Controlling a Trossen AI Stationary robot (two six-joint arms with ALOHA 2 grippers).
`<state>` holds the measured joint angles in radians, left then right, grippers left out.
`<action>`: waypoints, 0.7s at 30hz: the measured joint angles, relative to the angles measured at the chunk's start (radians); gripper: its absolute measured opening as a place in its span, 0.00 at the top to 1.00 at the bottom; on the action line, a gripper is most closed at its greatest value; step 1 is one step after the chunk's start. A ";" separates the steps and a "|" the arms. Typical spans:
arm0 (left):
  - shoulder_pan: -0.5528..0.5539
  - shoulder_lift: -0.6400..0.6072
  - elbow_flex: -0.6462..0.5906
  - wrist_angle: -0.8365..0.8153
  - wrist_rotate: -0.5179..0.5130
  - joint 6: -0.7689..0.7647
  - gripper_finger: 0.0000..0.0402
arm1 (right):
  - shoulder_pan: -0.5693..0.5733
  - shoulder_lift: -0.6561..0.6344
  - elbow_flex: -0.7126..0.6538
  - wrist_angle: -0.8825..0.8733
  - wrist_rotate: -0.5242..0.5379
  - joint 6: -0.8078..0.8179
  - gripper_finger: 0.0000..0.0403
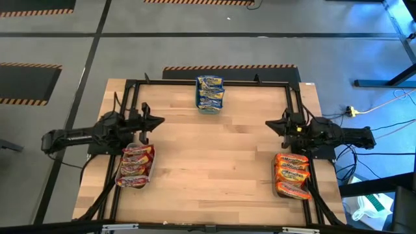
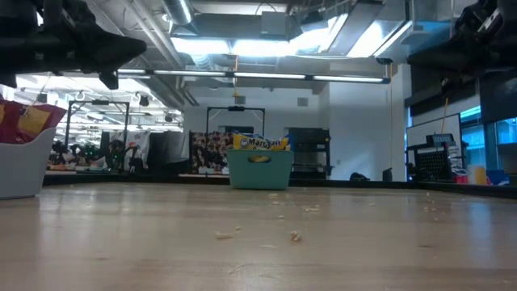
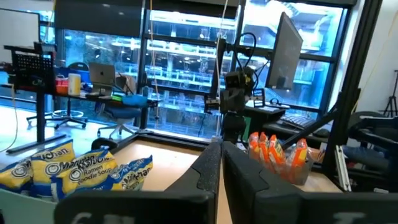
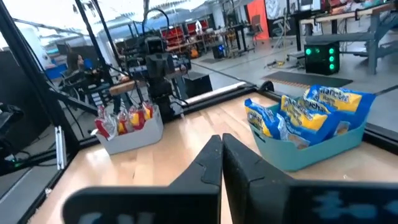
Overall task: Sort Maruchan noodles
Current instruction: Return to Home Position
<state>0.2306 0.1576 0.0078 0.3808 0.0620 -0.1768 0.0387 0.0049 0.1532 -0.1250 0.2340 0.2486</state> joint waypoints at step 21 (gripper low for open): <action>0.000 -0.155 0.000 -0.305 -0.132 0.000 0.96 | 0.000 0.001 -0.106 0.073 0.043 -0.005 1.00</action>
<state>0.2309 0.0021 0.0082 0.0762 -0.0698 -0.1772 0.0387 0.0055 0.0472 -0.0523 0.2775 0.2438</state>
